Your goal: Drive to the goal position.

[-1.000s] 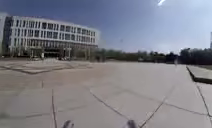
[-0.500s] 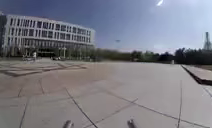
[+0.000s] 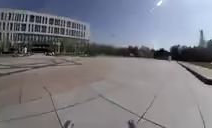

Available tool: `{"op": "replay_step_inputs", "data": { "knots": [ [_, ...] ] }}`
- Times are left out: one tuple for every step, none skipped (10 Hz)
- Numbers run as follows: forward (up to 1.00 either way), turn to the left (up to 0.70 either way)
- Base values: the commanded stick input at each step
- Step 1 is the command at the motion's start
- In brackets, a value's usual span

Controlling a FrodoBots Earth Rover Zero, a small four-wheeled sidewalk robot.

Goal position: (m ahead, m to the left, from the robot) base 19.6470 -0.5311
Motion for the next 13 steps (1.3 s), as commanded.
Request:
{"op": "replay_step_inputs", "data": {
  "knots": [
    [0.00, -1.00],
    [0.00, -1.00],
    [0.00, -1.00],
    [1.00, -0.40],
    [1.00, -0.40],
    [1.00, -0.40],
    [1.00, -0.40],
    [1.00, -0.40],
    [1.00, -0.06],
    [1.00, 0.00],
    [1.00, 0.00],
    [1.00, 0.00],
    [1.00, 0.00]
  ]
}}
